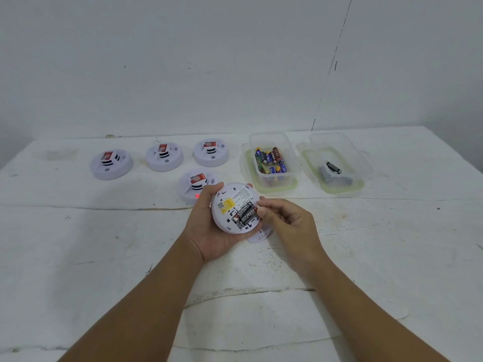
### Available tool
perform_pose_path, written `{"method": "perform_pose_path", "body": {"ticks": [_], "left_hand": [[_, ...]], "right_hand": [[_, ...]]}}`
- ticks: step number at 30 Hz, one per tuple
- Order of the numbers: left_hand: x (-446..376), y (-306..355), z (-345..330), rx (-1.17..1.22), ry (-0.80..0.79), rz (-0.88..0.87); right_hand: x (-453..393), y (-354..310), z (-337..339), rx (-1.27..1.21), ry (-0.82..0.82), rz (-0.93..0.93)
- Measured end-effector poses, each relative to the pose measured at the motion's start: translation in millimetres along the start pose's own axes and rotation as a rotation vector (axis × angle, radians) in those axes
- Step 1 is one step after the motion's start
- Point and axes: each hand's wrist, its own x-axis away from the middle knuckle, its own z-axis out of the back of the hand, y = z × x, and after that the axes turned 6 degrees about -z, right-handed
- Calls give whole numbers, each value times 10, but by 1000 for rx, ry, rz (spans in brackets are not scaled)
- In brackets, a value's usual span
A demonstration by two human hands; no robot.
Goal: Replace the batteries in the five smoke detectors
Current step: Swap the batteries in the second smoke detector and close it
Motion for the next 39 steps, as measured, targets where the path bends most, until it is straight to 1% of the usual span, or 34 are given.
{"method": "perform_pose_path", "body": {"ticks": [3,6,13,20,25,29,31,34,39], "left_hand": [[-6,9,3,-18,2,4],[-15,8,19,-29,8,10],[-12,7,29,-22,25,-10],[6,7,-4,-38,-1,3],[4,3,-3,-47,12,4],[-15,0,13,-63,0,-12],[-17,1,22,-60,-1,-11],[-22,0,36,-52,14,-13],[-24,1,37,-42,24,-16]], "right_hand": [[-8,11,3,19,6,-10],[5,1,-13,-20,-22,-24],[42,-50,-35,23,-8,-9],[22,-45,-30,75,-7,-8],[34,-65,-53,41,-20,-20],[28,-80,-43,-35,-37,-59],[38,-77,-34,-1,-28,-50],[52,-76,-21,119,-13,-12],[33,-65,-23,109,-7,12]]}}
